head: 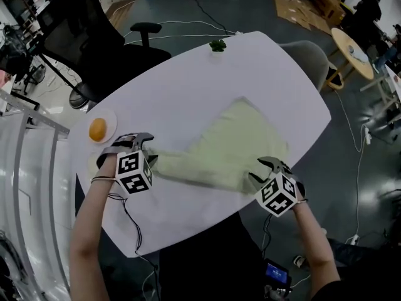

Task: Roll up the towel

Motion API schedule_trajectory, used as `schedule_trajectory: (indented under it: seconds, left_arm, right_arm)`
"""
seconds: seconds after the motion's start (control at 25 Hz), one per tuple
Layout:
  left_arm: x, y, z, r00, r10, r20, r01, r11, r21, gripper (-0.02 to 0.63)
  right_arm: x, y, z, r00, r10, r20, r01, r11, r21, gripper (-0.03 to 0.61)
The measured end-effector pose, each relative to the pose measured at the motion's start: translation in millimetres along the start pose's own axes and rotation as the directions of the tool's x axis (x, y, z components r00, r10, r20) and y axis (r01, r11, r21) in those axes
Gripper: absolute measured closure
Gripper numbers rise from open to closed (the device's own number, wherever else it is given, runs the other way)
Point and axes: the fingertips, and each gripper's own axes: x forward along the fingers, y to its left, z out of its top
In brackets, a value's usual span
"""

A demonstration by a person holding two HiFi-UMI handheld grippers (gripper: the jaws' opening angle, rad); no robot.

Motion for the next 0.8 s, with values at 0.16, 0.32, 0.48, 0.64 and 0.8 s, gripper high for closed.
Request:
schedule_trajectory:
  seconds: [0.16, 0.32, 0.48, 0.64, 0.8]
  left_arm:
    - [-19, -25, 19, 0.996, -0.046, 0.078, 0.043, 0.998, 0.038, 0.303]
    - [-13, -62, 24, 0.990, -0.098, 0.098, 0.091, 0.993, 0.071, 0.288]
    - [1, -92, 21, 0.987, -0.132, 0.096, 0.125, 0.989, 0.075, 0.288]
    - [15, -113, 15, 0.988, -0.139, 0.064, 0.132, 0.986, 0.106, 0.288]
    - [28, -114, 11, 0.992, -0.124, 0.038, 0.118, 0.984, 0.132, 0.291]
  right_arm:
    - [-21, 21, 1, 1.000, -0.003, 0.029, 0.003, 1.000, 0.007, 0.348]
    - [-20, 62, -3, 0.999, 0.029, 0.025, -0.028, 1.000, -0.007, 0.347]
    - [-4, 95, -12, 0.998, 0.052, 0.026, -0.052, 0.999, 0.005, 0.348]
    - [14, 103, -25, 0.998, 0.058, 0.009, -0.058, 0.998, 0.022, 0.348]
    - [26, 94, -36, 0.999, 0.046, -0.013, -0.046, 0.998, 0.042, 0.348]
